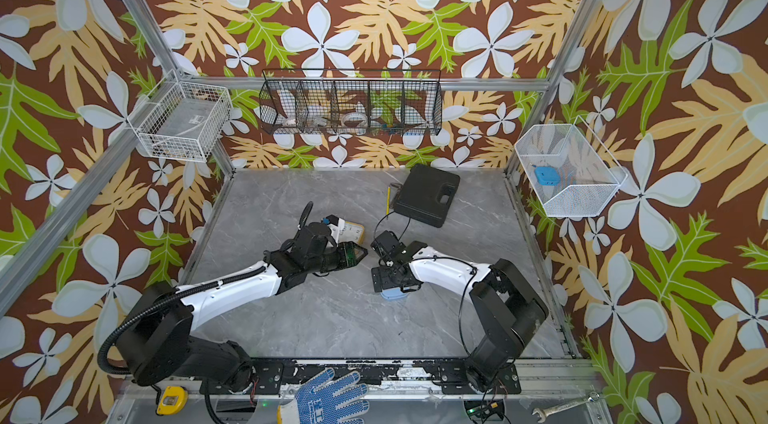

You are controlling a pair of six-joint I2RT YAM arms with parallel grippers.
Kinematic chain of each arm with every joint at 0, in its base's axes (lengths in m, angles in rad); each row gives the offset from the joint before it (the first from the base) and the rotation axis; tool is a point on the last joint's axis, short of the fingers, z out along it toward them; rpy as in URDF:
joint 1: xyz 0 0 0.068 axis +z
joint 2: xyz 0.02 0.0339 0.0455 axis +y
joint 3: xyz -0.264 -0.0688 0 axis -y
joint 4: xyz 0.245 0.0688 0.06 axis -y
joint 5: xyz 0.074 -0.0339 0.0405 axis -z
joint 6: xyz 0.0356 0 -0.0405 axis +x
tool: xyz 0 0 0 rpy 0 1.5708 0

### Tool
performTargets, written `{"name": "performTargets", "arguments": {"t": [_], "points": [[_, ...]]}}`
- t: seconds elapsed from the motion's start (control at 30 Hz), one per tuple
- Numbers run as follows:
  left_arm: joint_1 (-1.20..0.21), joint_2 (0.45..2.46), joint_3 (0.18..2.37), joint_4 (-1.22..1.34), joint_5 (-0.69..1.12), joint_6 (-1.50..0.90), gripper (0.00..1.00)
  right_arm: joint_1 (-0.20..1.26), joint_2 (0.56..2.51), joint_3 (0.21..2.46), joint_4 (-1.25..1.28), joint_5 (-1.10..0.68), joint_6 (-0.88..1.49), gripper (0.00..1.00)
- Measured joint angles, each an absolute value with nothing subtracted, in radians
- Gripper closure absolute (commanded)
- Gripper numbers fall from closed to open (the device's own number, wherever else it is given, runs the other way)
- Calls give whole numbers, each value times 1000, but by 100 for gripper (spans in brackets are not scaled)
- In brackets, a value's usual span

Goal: Insert the battery into the alarm
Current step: Adjust the alarm at the center of the board.

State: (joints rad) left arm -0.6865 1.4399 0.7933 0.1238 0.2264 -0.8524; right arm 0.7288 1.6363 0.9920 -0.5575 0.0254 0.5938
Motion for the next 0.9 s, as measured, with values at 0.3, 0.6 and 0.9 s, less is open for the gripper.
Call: {"name": "performTargets", "arguments": {"t": [0.3, 0.6, 0.9], "points": [[-670, 1496, 748, 231, 314, -975, 44, 728, 1625, 992, -563, 15, 589, 14], [-670, 1552, 713, 324, 397, -1074, 43, 688, 1575, 1068, -571, -59, 517, 21], [-668, 1586, 719, 364, 409, -1105, 43, 621, 1588, 1066, -535, -237, 467, 23]]}}
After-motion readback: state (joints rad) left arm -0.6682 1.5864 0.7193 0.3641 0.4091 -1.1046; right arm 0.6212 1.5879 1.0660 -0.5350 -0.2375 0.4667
